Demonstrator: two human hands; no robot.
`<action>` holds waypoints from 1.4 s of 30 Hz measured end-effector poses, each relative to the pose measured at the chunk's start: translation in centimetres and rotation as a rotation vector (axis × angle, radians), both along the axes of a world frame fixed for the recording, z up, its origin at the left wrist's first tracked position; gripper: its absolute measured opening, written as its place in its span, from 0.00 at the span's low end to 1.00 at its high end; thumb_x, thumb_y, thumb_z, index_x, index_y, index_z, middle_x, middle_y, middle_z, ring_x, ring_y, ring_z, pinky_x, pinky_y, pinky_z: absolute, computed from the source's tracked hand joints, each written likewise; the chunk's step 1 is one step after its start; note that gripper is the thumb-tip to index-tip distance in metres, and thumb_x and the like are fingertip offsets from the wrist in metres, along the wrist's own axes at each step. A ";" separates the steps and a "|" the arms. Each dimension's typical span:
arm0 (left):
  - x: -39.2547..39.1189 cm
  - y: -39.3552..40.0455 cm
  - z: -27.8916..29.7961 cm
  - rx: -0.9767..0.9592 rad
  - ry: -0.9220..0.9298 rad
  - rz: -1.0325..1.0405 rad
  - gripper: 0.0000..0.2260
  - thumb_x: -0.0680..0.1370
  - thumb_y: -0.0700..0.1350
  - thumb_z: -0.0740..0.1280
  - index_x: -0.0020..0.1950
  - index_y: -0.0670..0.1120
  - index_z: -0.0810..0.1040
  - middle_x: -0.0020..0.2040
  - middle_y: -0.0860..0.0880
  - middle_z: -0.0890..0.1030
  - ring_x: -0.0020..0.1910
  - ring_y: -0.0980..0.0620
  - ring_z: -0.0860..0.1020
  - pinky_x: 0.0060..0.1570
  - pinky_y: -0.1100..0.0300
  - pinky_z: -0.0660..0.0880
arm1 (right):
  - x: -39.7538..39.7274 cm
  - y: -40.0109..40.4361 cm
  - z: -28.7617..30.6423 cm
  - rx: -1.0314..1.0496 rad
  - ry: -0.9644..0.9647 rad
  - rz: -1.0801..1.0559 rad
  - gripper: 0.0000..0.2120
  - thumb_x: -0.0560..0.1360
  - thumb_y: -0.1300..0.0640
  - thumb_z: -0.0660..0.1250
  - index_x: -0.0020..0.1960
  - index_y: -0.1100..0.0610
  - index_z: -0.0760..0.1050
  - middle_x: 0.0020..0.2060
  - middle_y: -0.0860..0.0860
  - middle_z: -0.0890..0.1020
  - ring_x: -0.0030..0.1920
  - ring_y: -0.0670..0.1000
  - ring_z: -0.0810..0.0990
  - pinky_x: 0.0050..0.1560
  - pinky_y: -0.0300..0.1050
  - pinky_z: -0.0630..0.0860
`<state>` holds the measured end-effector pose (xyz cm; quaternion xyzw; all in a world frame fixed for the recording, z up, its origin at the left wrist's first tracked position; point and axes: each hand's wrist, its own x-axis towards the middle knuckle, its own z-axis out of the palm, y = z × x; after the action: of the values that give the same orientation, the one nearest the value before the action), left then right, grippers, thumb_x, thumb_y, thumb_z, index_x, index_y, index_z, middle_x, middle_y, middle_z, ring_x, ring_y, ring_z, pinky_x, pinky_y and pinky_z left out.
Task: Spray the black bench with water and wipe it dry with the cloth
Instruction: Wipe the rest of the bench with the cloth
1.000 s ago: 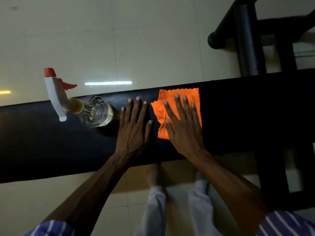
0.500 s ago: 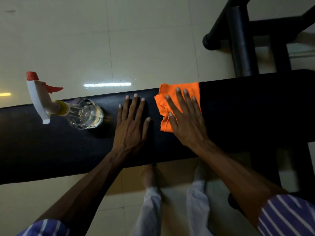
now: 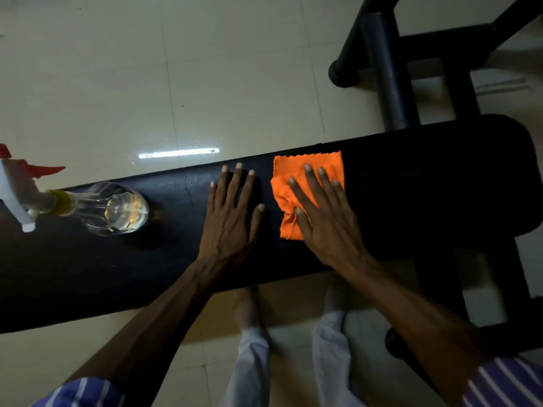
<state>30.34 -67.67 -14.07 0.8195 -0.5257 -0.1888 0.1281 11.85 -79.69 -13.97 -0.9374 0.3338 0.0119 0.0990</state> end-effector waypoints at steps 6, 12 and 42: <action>-1.4 -1.9 -1.2 -0.036 -0.021 -0.038 0.28 0.86 0.55 0.54 0.85 0.46 0.56 0.87 0.44 0.53 0.86 0.42 0.47 0.84 0.42 0.47 | 0.8 -9.2 -0.1 0.008 0.030 -0.290 0.27 0.87 0.49 0.53 0.85 0.49 0.57 0.85 0.58 0.54 0.86 0.61 0.51 0.86 0.58 0.46; -2.6 -2.7 -2.2 0.046 -0.102 -0.075 0.30 0.86 0.57 0.48 0.87 0.48 0.50 0.87 0.45 0.46 0.86 0.42 0.42 0.84 0.40 0.41 | -0.6 -3.6 0.6 0.015 0.002 -0.202 0.27 0.87 0.49 0.52 0.85 0.49 0.55 0.86 0.57 0.53 0.86 0.59 0.48 0.86 0.59 0.48; -9.9 -13.0 -1.4 -0.032 -0.012 -0.092 0.29 0.86 0.56 0.52 0.86 0.47 0.55 0.87 0.46 0.51 0.86 0.45 0.45 0.84 0.39 0.44 | -8.9 -12.4 0.7 -0.006 -0.011 -0.053 0.28 0.86 0.52 0.54 0.85 0.52 0.57 0.86 0.56 0.55 0.86 0.58 0.51 0.86 0.58 0.51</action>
<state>20.41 -80.69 -15.48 0.7934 -0.5665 -0.1811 0.1293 2.96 -92.10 -13.24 -0.9285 0.3580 0.0030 0.0983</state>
